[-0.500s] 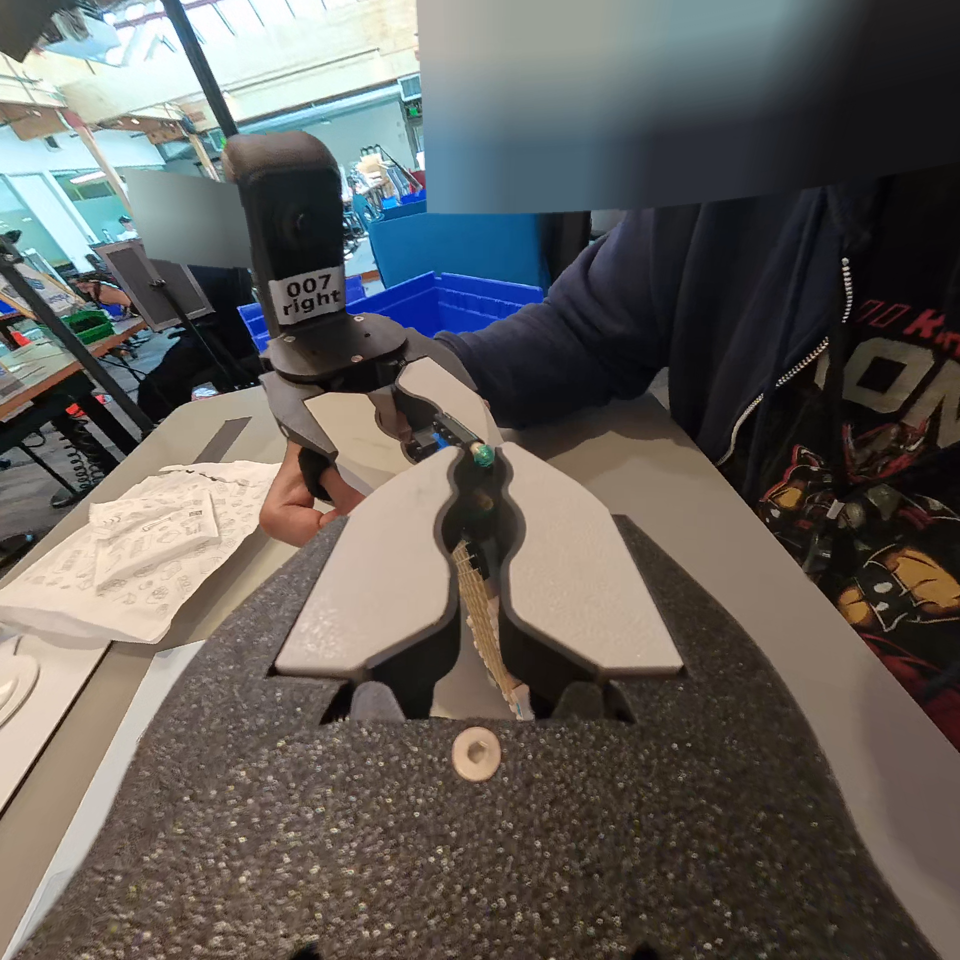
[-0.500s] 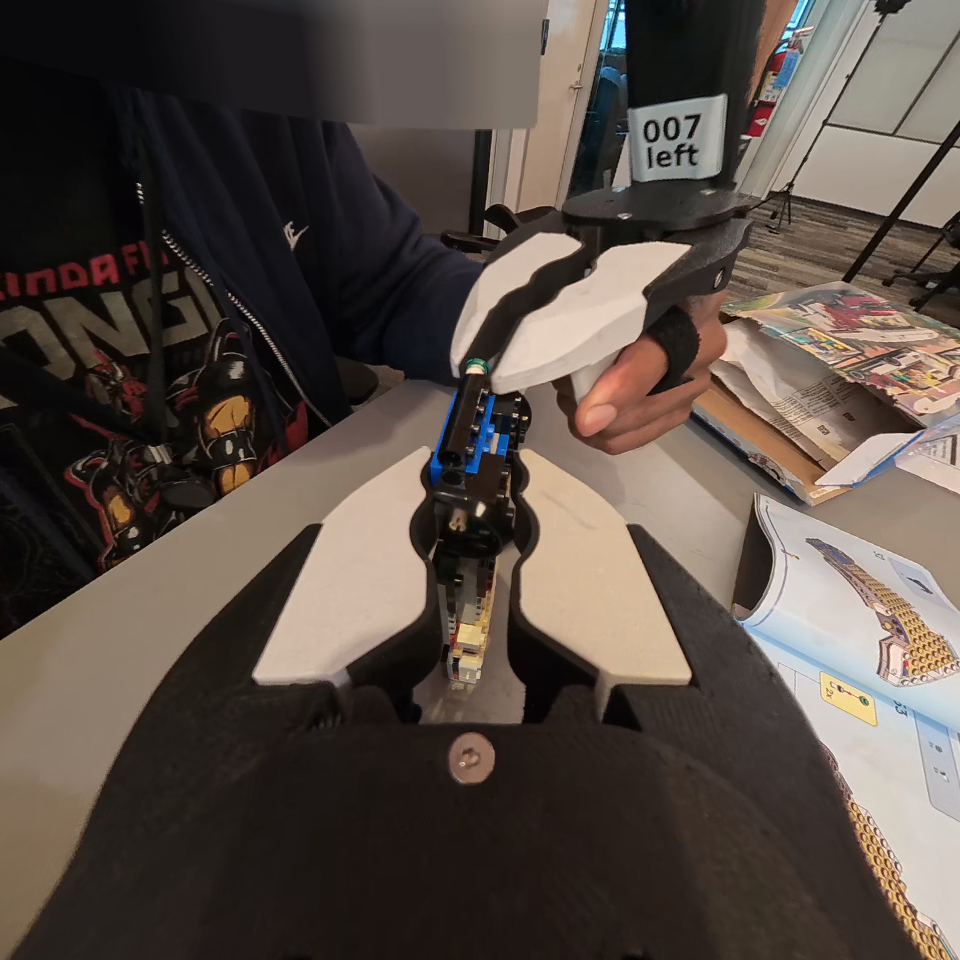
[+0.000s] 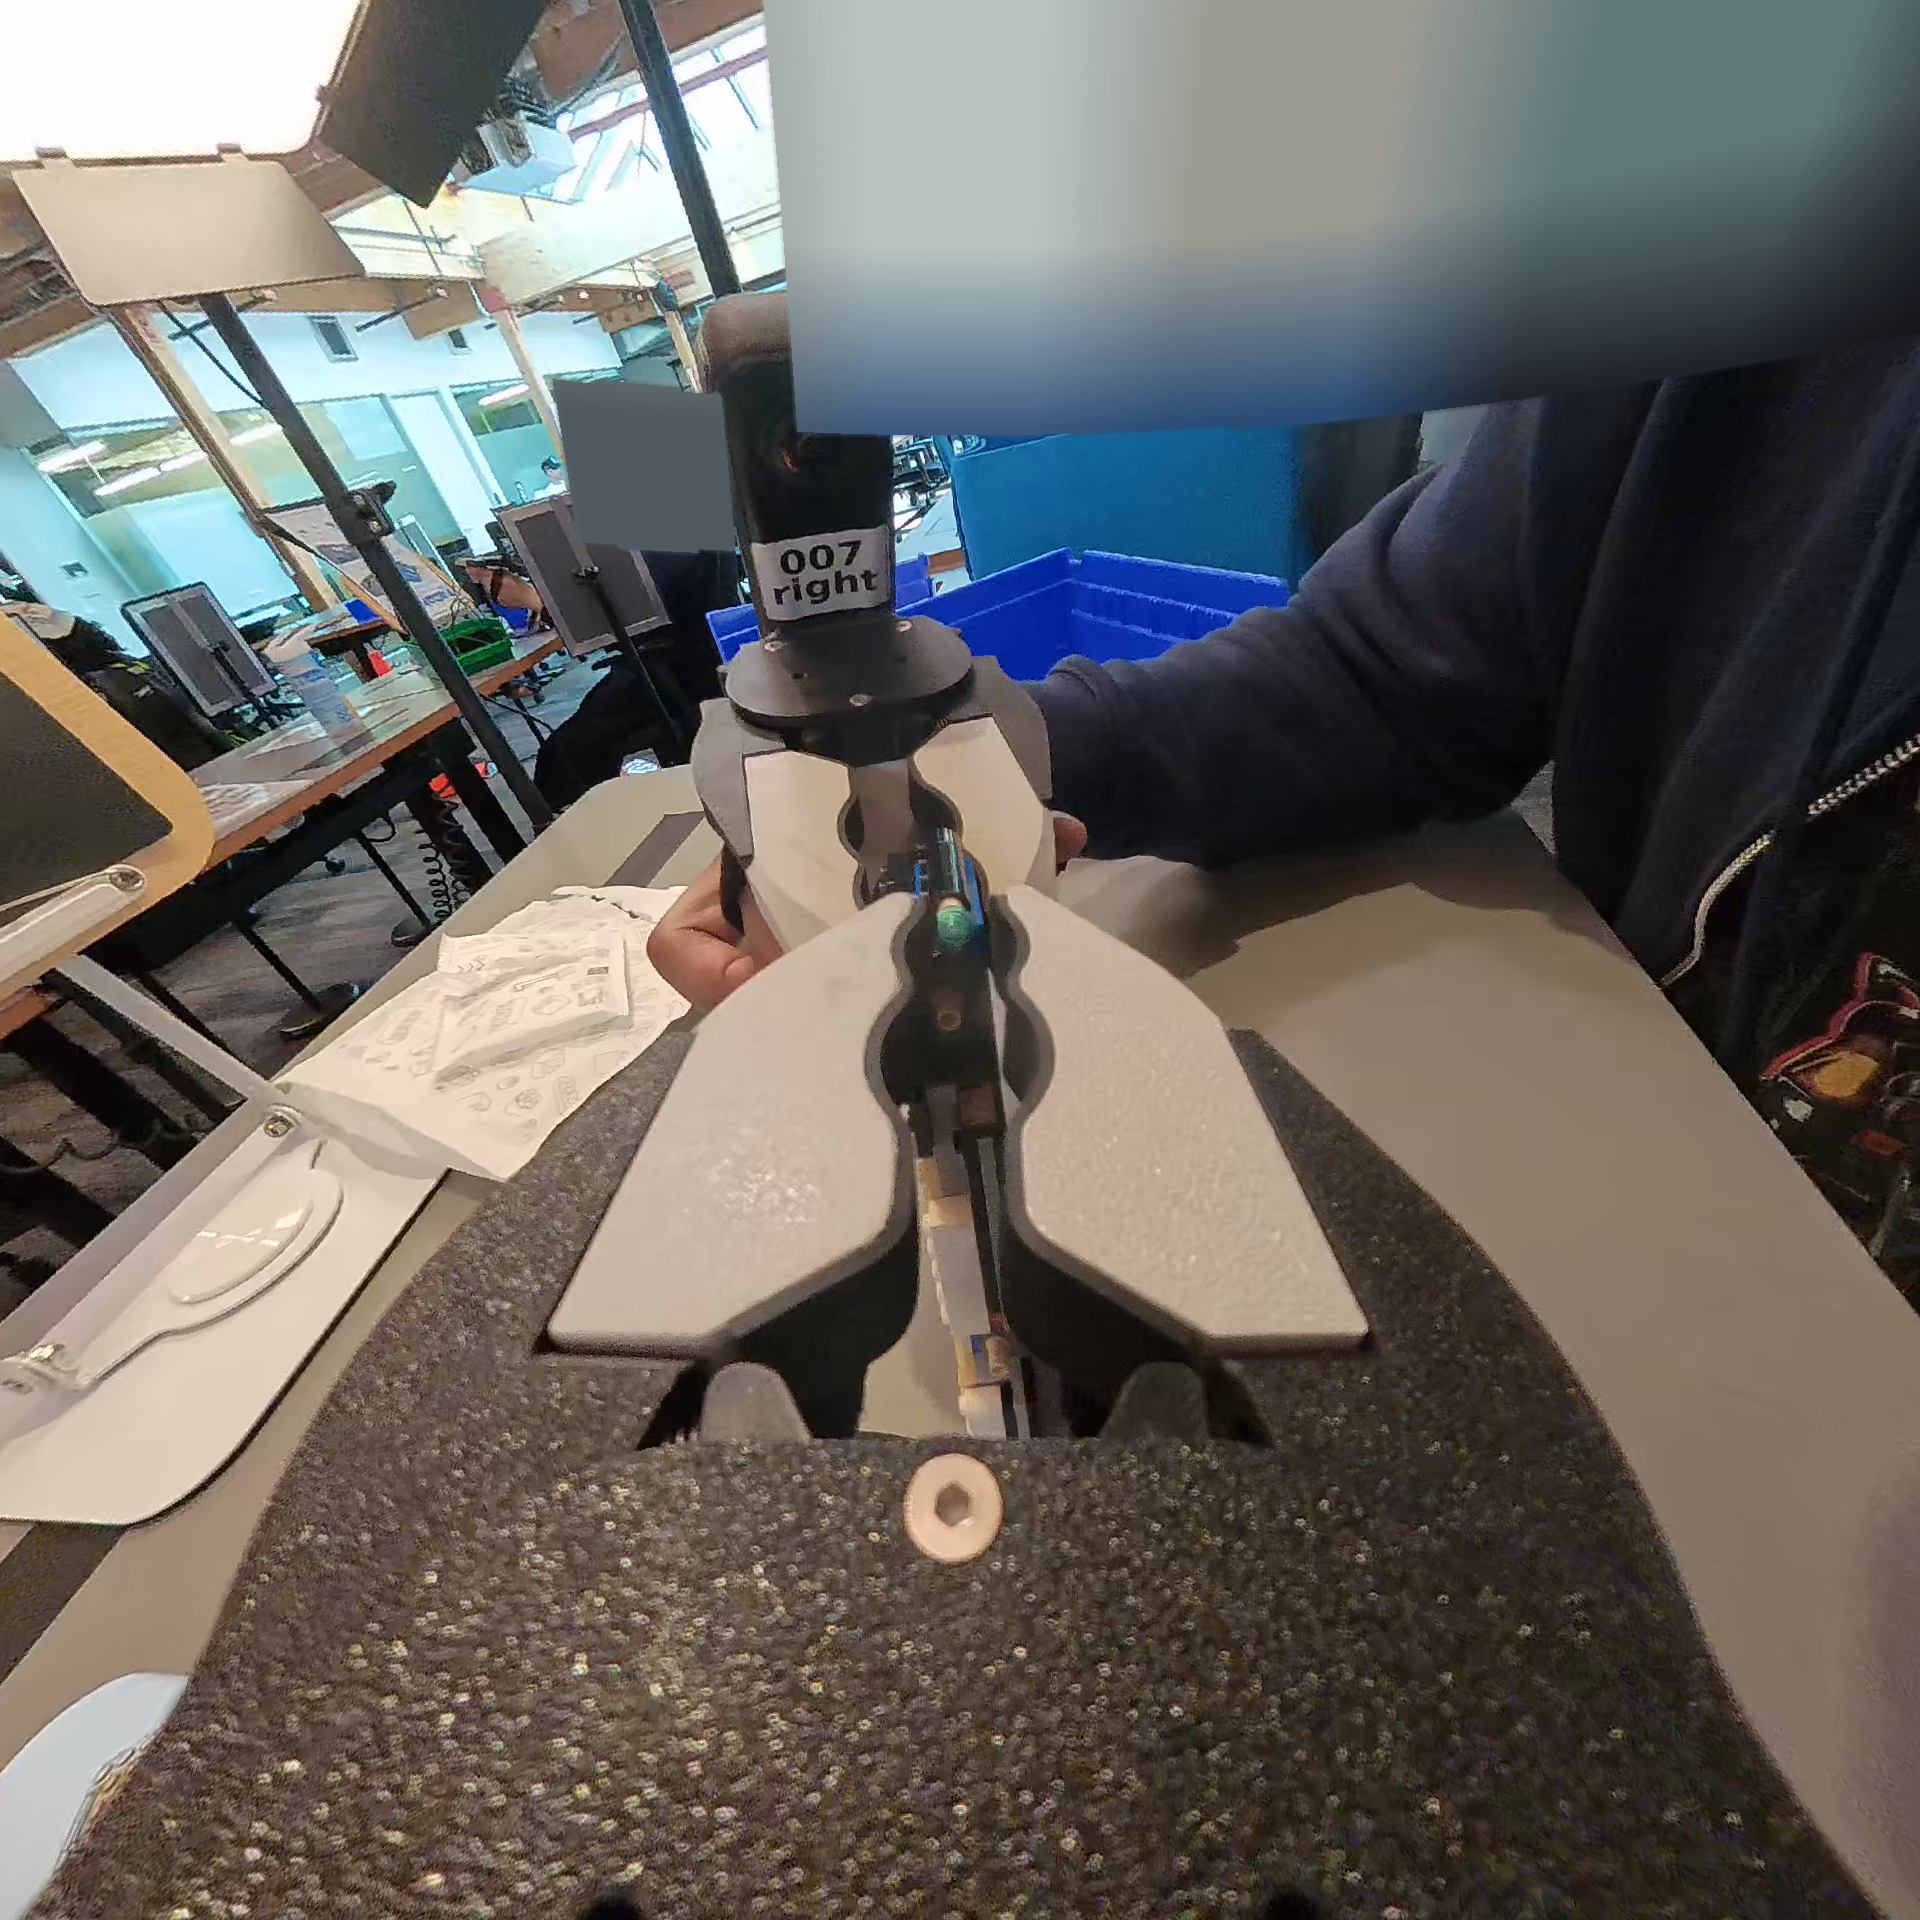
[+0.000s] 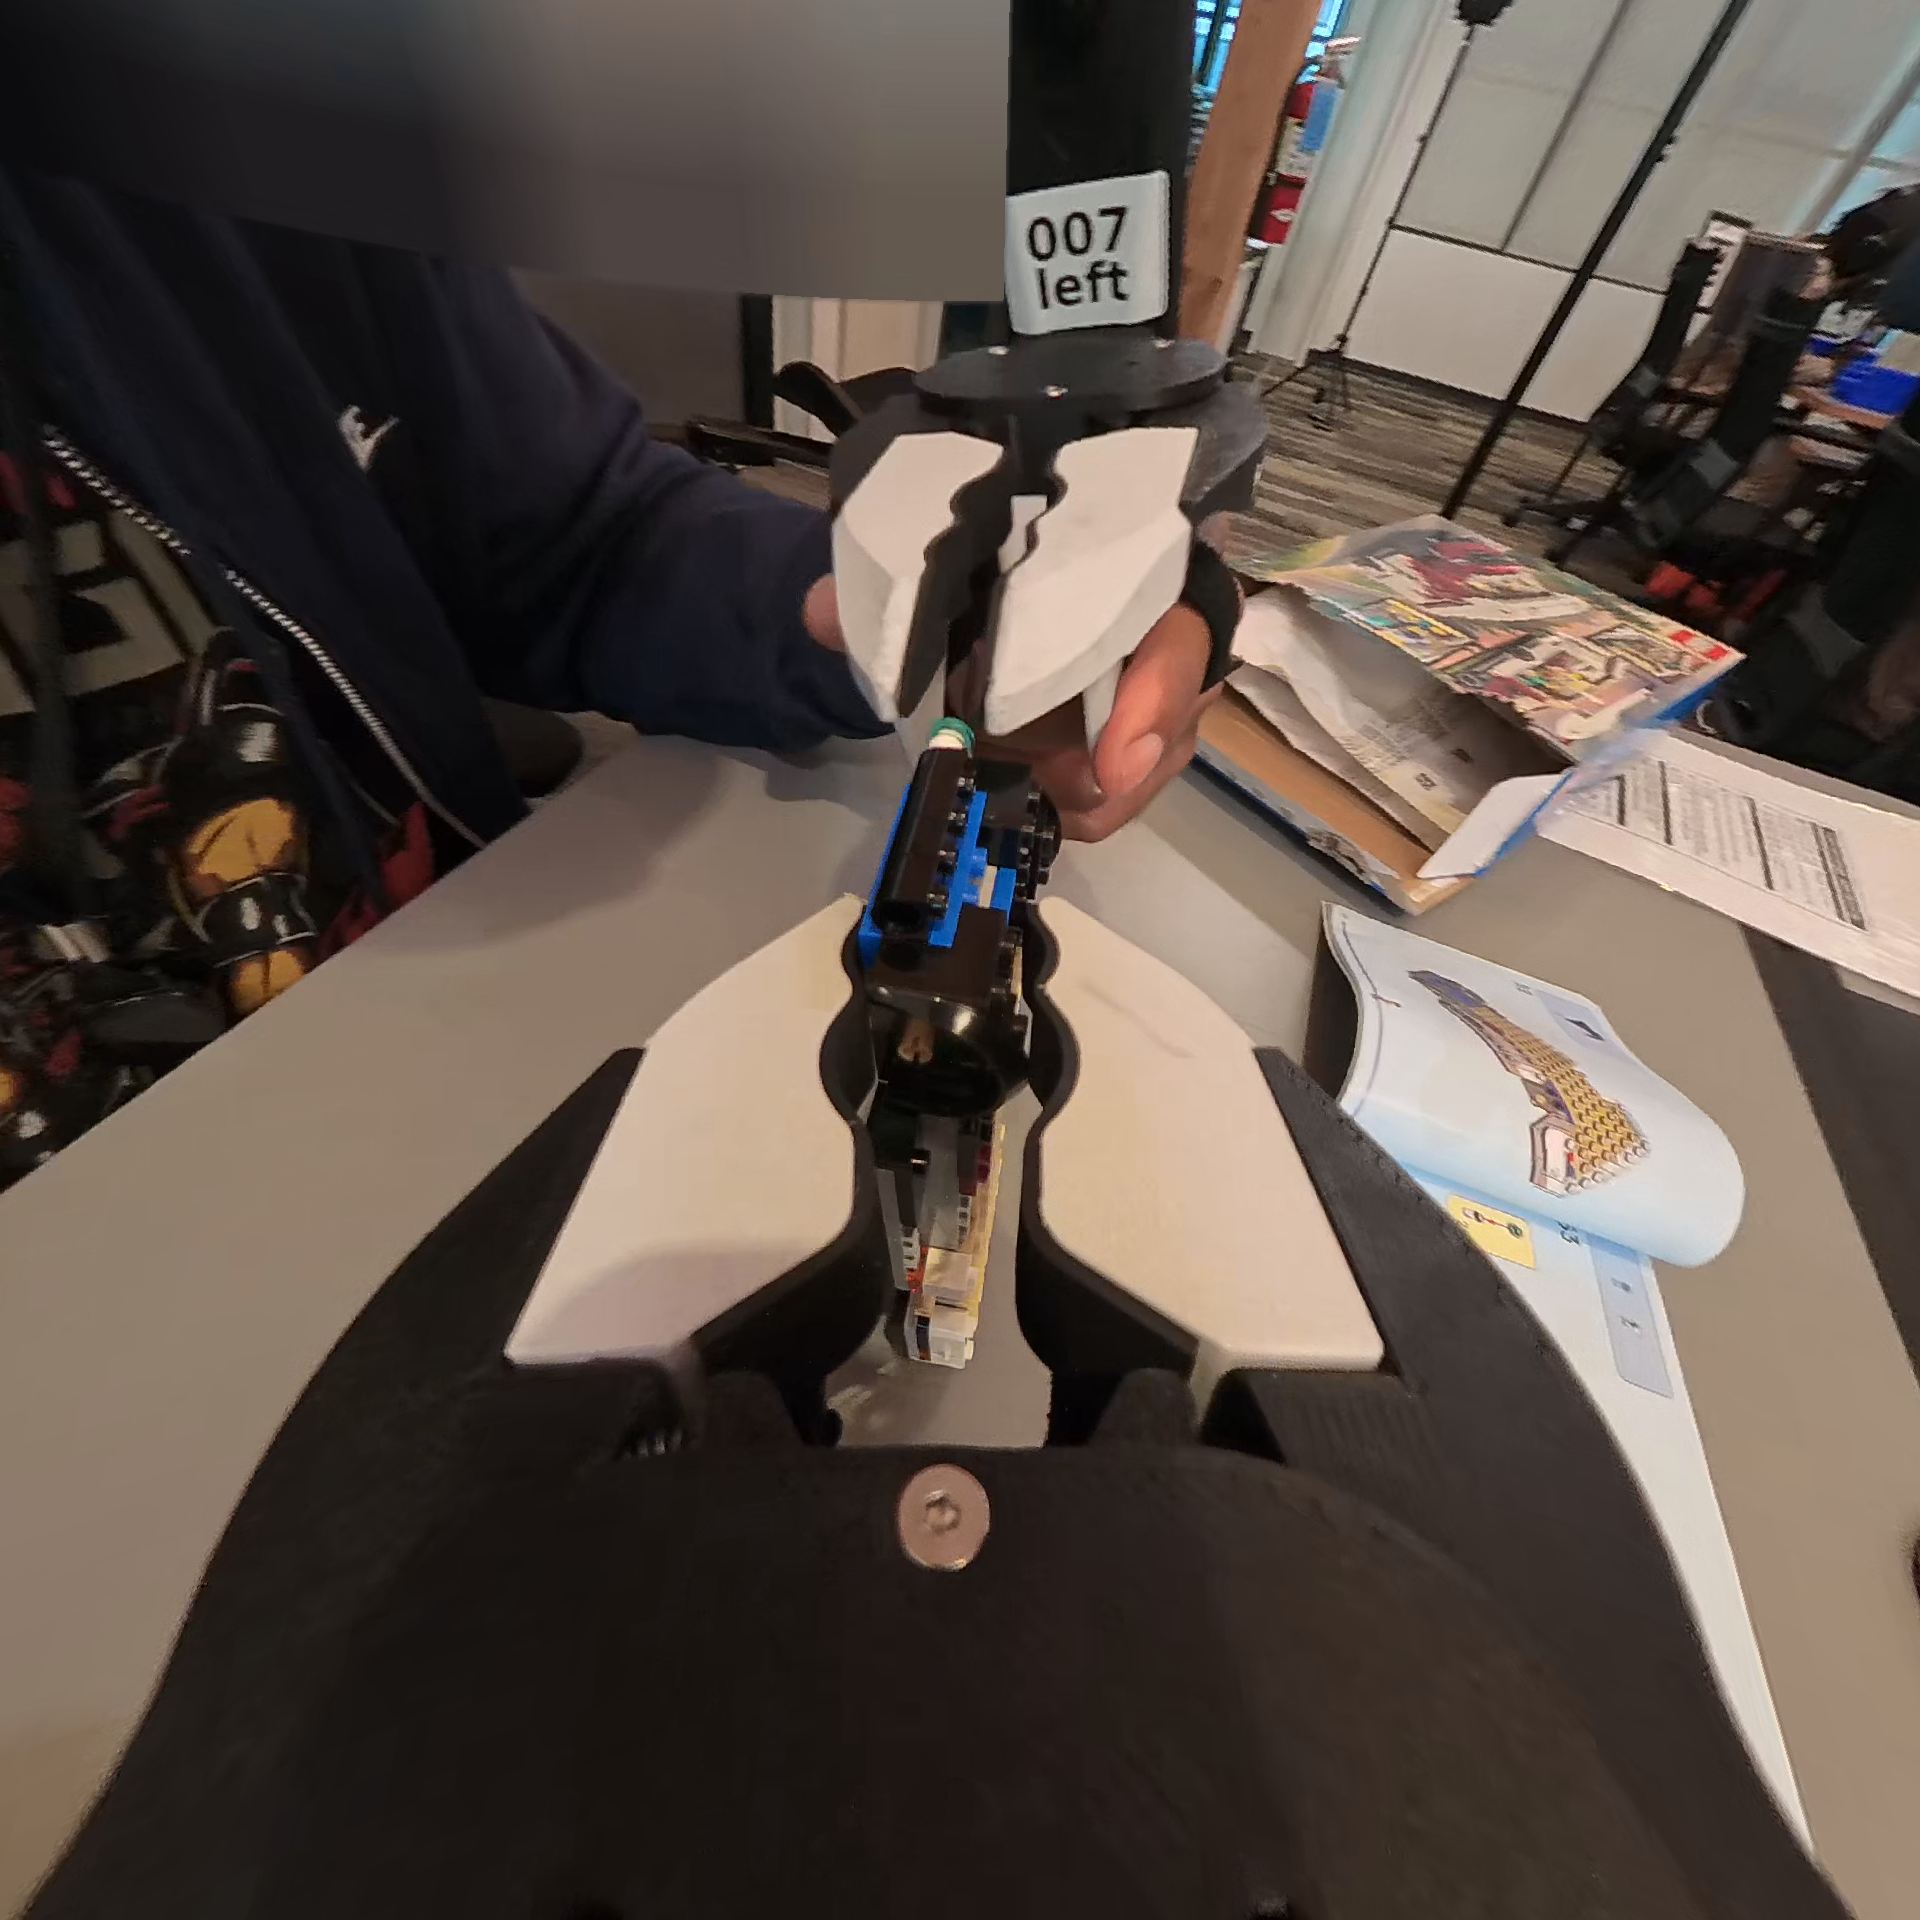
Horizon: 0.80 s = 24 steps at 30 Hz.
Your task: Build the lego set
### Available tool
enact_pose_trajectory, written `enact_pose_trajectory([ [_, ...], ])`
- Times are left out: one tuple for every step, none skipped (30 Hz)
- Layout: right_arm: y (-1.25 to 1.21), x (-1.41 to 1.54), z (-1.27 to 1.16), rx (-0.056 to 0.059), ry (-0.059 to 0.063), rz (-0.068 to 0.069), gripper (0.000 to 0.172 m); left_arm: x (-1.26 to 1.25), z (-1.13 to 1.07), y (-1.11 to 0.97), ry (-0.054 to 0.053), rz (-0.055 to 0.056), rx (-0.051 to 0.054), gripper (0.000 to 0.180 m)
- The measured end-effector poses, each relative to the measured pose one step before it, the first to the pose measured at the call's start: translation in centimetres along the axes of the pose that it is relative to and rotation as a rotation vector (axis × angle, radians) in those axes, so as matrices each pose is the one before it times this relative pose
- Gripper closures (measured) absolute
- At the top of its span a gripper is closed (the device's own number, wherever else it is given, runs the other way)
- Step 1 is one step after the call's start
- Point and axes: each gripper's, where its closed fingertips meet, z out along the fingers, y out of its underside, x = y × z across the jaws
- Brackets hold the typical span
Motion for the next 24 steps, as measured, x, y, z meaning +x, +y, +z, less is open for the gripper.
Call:
enact_pose_trajectory([
  [-0.007, 0.036, -0.027, 0.0019, 0.001, 0.003, 0.147, -0.062, -0.039, 0.094, -0.0011, -0.0031, -0.0034, 0.17],
  [-0.003, -0.012, -0.024, 0.0021, -0.0014, 0.0023, 0.147, -0.136, -0.028, 0.094, -0.0064, -0.0009, -0.0029, 0.17],
  [-0.013, 0.011, -0.019, 0.0007, 0.0011, 0.0008, 0.147, -0.041, -0.008, 0.123, -0.0015, 0.0023, -0.0047, 0.171],
  [0.006, 0.037, -0.013, -0.001, 0.0021, 0.0007, 0.147, -0.015, 0.021, 0.101, -0.0007, 0.0031, -0.0036, 0.173],
  [-0.003, 0.003, -0.007, -0.0015, 0.001, 0.001, 0.147, -0.041, 0.043, 0.069, -0.004, 0.0025, -0.0022, 0.173],
  [-0.005, 0.008, 0.005, -0.0016, 0.0008, 0.0006, 0.147, -0.006, 0.042, 0.04, -0.0012, 0.0011, -0.0013, 0.174],
  [-0.006, -0.014, 0.003, -0.0017, 0.0003, -0.0003, 0.147, 0.02, 0.027, 0.007, 0.0003, -0.0004, 0.0007, 0.175],
  [0.002, 0.011, -0.008, -0.0021, 0.0018, -0.0003, 0.147, -0.038, -0.006, -0.004, -0.0033, 0.0003, 0.0002, 0.175],
  [0.015, 0.051, -0.007, -0.0028, 0.0033, 0.0012, 0.147, -0.059, -0.003, 0.009, -0.0045, 0.003, -0.0011, 0.175],
  [0.014, 0.047, -0.01, -0.0035, 0.0027, 0.0019, 0.147, -0.058, -0.004, 0.021, -0.0048, 0.0026, -0.0014, 0.175],
  [0.022, 0.034, -0.008, -0.0044, 0.0019, 0.0015, 0.147, -0.032, 0.004, 0.022, -0.0034, 0.0008, -0.0013, 0.175],
  [0.029, 0.033, -0.006, -0.0061, 0.0022, 0.0011, 0.147, -0.018, 0.01, 0.025, -0.002, -0.003, -0.0026, 0.175],
  [0.033, 0.039, -0.016, -0.0075, 0.0031, 0.0004, 0.147, -0.02, 0.004, 0.045, -0.0017, -0.0012, -0.0043, 0.175],
  [0.028, 0.027, 0.001, -0.0066, 0.0026, 0.0001, 0.147, -0.037, 0.009, 0.035, -0.0035, 0.002, -0.0034, 0.175],
  [0.012, -0.006, -0.004, -0.0049, -0.0004, 0.0007, 0.147, 0.014, 0.005, 0.014, 0.0, -0.001, -0.0021, 0.175],
  [0.004, -0.039, 0.012, -0.0028, -0.0024, 0.0001, 0.147, 0.063, 0.03, -0.009, 0.0035, -0.0016, -0.0004, 0.175],
  [0.002, -0.041, 0.008, -0.0026, -0.0018, 0.0001, 0.147, 0.043, 0.043, -0.002, 0.0016, 0.0004, -0.0006, 0.175],
  [0.0, -0.023, 0.023, -0.0037, -0.0009, 0.0005, 0.147, 0.027, 0.044, 0.009, -0.0002, 0.0025, -0.0012, 0.175],
  [-0.003, -0.017, 0.029, -0.0048, -0.0001, -0.0001, 0.147, 0.015, 0.046, 0.003, -0.0009, 0.0035, -0.0017, 0.175],
  [-0.003, -0.011, 0.024, -0.0048, 0.0006, -0.0006, 0.147, -0.004, 0.04, -0.012, -0.0025, 0.0038, -0.0014, 0.175],
  [-0.017, 0.001, 0.01, -0.0039, 0.0006, -0.0009, 0.147, -0.008, 0.023, -0.026, -0.0028, 0.0024, -0.0007, 0.175],
  [-0.019, -0.005, 0.008, -0.0027, 0.0007, -0.0006, 0.147, -0.007, 0.041, -0.045, -0.0017, -0.0001, -0.0003, 0.175],
  [-0.022, 0.007, 0.017, -0.0015, 0.0008, -0.0004, 0.147, -0.018, 0.047, -0.054, -0.0025, -0.0007, 0.0013, 0.175],
  [-0.045, -0.016, 0.031, 0.0, -0.0001, -0.0007, 0.147, 0.018, 0.059, -0.082, 0.0009, -0.0049, 0.0034, 0.175],
])
